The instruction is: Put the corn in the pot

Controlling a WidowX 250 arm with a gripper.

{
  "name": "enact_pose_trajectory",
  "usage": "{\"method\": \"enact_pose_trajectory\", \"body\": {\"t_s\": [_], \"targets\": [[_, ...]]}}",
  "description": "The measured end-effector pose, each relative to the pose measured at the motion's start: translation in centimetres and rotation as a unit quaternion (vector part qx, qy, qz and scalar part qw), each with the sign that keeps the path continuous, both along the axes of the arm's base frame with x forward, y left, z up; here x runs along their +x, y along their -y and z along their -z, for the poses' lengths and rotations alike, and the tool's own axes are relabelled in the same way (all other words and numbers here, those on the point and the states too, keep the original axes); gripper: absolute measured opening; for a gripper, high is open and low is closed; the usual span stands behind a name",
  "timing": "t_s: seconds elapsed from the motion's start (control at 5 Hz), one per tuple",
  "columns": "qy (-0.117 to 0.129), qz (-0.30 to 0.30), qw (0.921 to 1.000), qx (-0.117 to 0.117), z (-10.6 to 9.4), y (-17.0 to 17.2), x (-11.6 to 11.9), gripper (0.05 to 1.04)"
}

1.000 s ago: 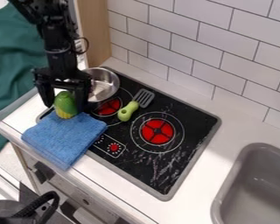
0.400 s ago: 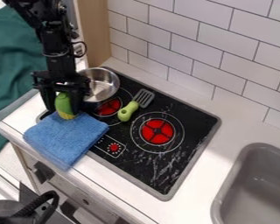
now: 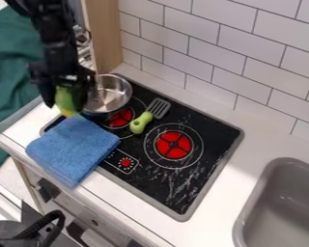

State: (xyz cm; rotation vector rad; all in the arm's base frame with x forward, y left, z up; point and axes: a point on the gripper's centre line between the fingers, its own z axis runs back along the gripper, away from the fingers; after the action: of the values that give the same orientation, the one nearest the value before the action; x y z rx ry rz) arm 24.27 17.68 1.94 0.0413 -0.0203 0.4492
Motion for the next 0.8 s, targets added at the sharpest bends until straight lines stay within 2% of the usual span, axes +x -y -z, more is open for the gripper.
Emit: {"method": "enact_pose_trajectory", "body": {"t_s": [0.2,0.4,0.6,0.8], "targets": [[0.0,0.016,0.9998,0.009,-0.9,0.6,0.5,0.689],[0.015,0.05,0.9985,0.019,-1.7,1.2,2.9,0.689],[0.012,0.088,0.9959,0.017,-1.3,2.4,5.3,0.689],[-0.001,0.099,0.995,0.012,-0.3,2.7,6.5,0.689]]}}
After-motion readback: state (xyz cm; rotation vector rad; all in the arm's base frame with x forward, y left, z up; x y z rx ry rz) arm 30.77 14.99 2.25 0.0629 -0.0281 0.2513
